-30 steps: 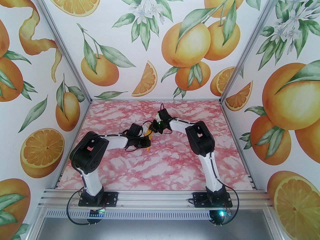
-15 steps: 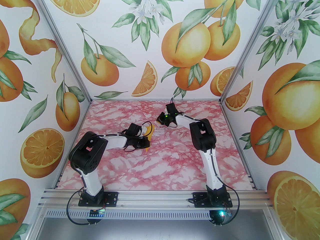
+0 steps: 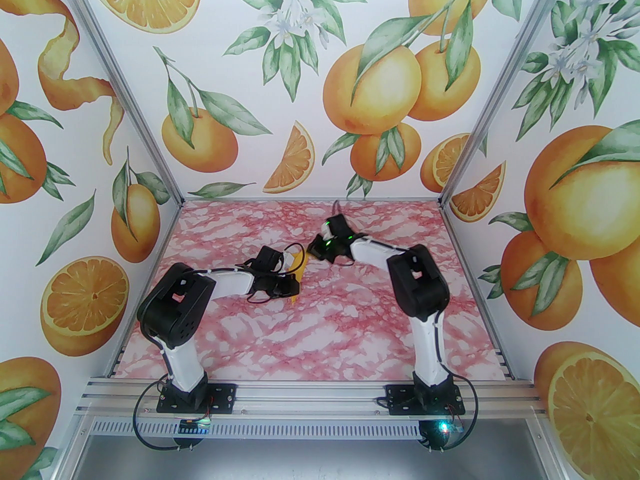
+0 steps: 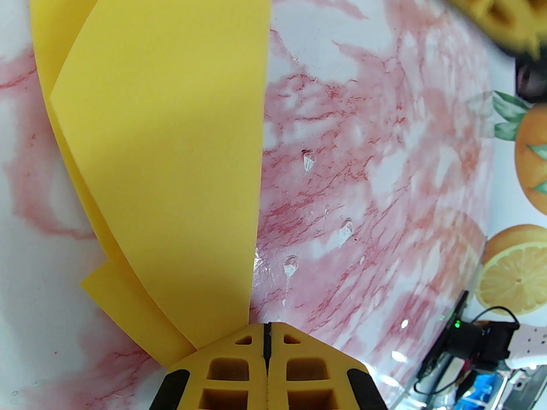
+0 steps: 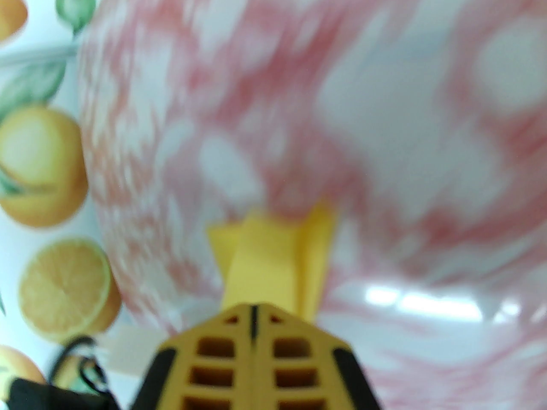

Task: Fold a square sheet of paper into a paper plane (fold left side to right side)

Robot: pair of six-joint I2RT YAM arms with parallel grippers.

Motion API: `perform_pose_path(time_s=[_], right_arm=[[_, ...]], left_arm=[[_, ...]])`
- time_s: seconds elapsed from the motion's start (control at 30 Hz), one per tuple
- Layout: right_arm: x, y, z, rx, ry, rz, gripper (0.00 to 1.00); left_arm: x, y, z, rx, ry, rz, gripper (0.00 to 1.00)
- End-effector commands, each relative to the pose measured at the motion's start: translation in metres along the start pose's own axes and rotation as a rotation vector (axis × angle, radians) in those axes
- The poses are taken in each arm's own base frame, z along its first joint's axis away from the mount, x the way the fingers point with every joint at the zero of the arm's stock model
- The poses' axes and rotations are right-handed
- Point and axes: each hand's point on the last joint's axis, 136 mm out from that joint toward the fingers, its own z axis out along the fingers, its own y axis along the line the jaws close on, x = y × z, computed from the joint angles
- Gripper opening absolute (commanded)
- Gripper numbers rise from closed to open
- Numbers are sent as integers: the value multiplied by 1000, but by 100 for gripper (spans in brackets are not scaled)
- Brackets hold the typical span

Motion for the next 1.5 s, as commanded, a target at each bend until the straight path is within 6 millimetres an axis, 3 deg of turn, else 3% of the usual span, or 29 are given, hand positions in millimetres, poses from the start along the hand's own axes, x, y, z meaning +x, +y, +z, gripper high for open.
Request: perform_pose_path(time_s=[0.0,0.1,0.3,0.4,0.6,0.83,1.0,1.13,1.27,1.4,1.47], right_arm=[[10,-4,17,-28,37,27,0],[8,-15,25,10,36,29,0],[6,-55,39,155,64,47,0],[6,-63,39,185,62,46,0],[0,-70,38,217,57,46,0],[-3,-58,37,185,58,31,0],[-8,-26,23,100,35,-22,0],[-12,2,2,50,4,-65,6],[-11,18,-17,43,-22,-99,18],[-8,20,-32,93,-43,-140,29],[-5,15,-39,137,-47,-156,36]], left_arm=[[32,27,6,-90,115,-71,4],[31,26,5,-88,110,-72,4],[37,27,2,-84,114,-76,4],[42,26,-1,-73,115,-83,4],[65,21,-12,-52,131,-81,6],[86,20,-21,-61,157,-72,7],[55,2,-41,-50,77,-52,9],[19,-5,-61,-28,-18,-66,19],[-13,-1,-74,-34,-95,-82,39],[-38,7,-82,-35,-160,-116,57],[-48,12,-86,-38,-189,-134,75]])
